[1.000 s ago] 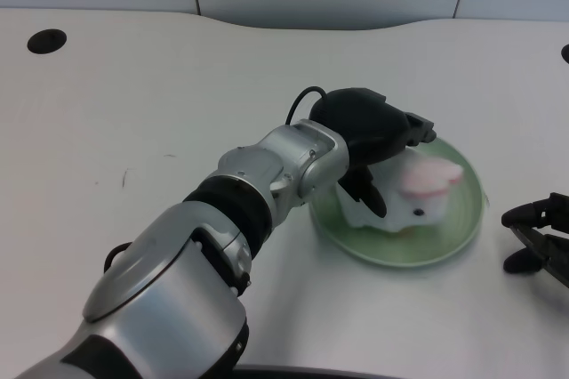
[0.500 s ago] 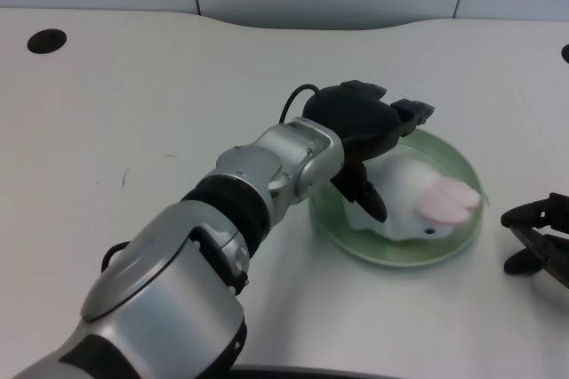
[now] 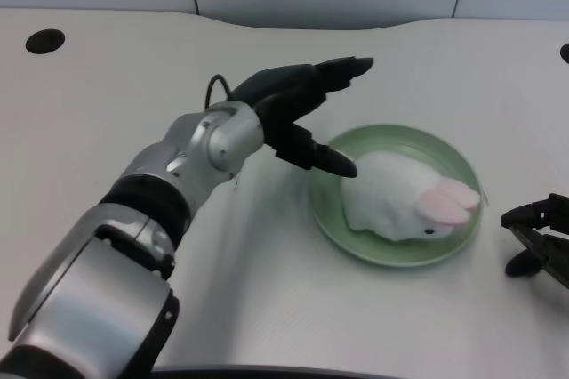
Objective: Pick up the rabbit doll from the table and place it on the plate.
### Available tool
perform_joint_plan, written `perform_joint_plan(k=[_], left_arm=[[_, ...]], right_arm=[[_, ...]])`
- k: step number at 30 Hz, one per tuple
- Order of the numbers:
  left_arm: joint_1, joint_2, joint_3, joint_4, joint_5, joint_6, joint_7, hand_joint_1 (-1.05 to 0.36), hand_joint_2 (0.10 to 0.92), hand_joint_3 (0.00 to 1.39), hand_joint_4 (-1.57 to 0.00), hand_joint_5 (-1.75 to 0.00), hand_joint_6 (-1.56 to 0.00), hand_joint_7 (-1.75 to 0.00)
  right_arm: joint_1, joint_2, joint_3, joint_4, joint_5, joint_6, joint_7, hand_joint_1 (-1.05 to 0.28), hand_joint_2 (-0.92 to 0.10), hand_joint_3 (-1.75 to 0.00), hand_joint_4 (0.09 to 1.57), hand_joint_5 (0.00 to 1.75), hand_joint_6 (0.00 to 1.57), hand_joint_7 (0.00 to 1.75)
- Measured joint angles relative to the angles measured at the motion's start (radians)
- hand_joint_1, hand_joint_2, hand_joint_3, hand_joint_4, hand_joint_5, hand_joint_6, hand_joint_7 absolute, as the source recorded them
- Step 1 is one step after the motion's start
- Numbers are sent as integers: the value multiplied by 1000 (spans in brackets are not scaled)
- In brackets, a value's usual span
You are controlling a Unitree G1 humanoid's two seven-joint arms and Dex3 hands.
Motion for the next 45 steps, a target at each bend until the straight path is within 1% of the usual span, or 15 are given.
perform_joint_plan(k=[3, 6, 8, 11, 12, 17, 18, 24, 26, 27, 30, 33, 36, 39, 45], left_arm=[[37, 51, 44, -15, -49, -42, -39, -909, 921, 104, -159, -101, -156, -63], [92, 97, 109, -44, -124, -102, -82, -756, 921, 97, -240, -160, -166, -56], [146, 113, 163, -64, -188, -130, -128, -684, 921, 188, -273, -232, -188, -51], [219, 131, 219, -83, -257, -138, -182, -667, 921, 249, -284, -281, -196, -46], [241, 135, 231, -95, -272, -139, -193, -651, 921, 274, -328, -473, -258, -47], [403, 153, 322, -194, -369, -181, -193, -553, 921, 316, -417, -907, -421, -47], [437, 152, 339, -206, -387, -181, -191, -533, 921, 356, -414, -1061, -498, -59], [616, 128, 427, -318, -501, -83, -185, -501, 921, 486, -508, -1345, -742, -137], [661, 121, 456, -356, -538, -50, -187, -476, 921, 516, -527, -1538, -833, -258], [684, 119, 469, -372, -556, -38, -187, -471, 921, 538, -538, -1616, -774, -522], [738, 114, 503, -407, -597, 0, -188, -468, 921, 581, -560, -1710, -626, -1041], [765, 114, 516, -427, -614, 33, -199, -464, 921, 556, -565, -1742, -561, -1316], [775, 114, 521, -451, -618, 69, -214, -467, 921, 538, -577, -1746, -538, -1405], [775, 114, 520, -460, -617, 91, -214, -452, 921, 544, -633, -1746, -488, -1566], [752, 115, 516, -419, -607, 74, -215, -486, 921, 532, -647, -1746, -472, -1598]], right_arm=[[0, 3, 1, -1, 0, 0, 0, -827, -916, -9, 963, 951, 861, 835], [-1, 10, 2, -3, -2, 0, -1, -836, -919, -11, 968, 923, 851, 845], [-1, 13, 3, -4, -4, -1, -3, -842, -920, -12, 973, 917, 847, 849], [0, 16, 3, -5, -7, -1, -5, -844, -920, -13, 981, 911, 847, 856], [0, 16, 4, -7, -7, 0, -6, -844, -921, -14, 983, 909, 847, 858], [5, 19, 7, -30, -15, 21, -10, -832, -921, -32, 951, 900, 832, 865], [6, 18, 7, -33, -16, 22, -12, -834, -921, -33, 941, 901, 828, 868], [3, 14, 5, -21, -15, 24, -12, -832, -914, -24, 957, 929, 823, 881], [0, 14, 4, -16, -15, 24, -12, -812, -919, -29, 960, 937, 845, 876], [-2, 13, 1, -10, -13, 21, -12, -802, -920, -35, 965, 940, 868, 855], [-9, 13, -8, 10, -5, 12, -15, -794, -921, -44, 971, 940, 880, 825], [-23, 13, -20, 41, 0, -1, -14, -800, -917, -46, 968, 938, 874, 815], [-30, 13, -36, 58, 10, -1, -12, -801, -918, -37, 956, 951, 868, 824], [-41, 13, -39, 80, 10, -10, -11, -801, -921, -39, 960, 973, 873, 844], [-68, 13, -45, 127, 10, -27, -11, -801, -921, -51, 968, 986, 854, 849]])
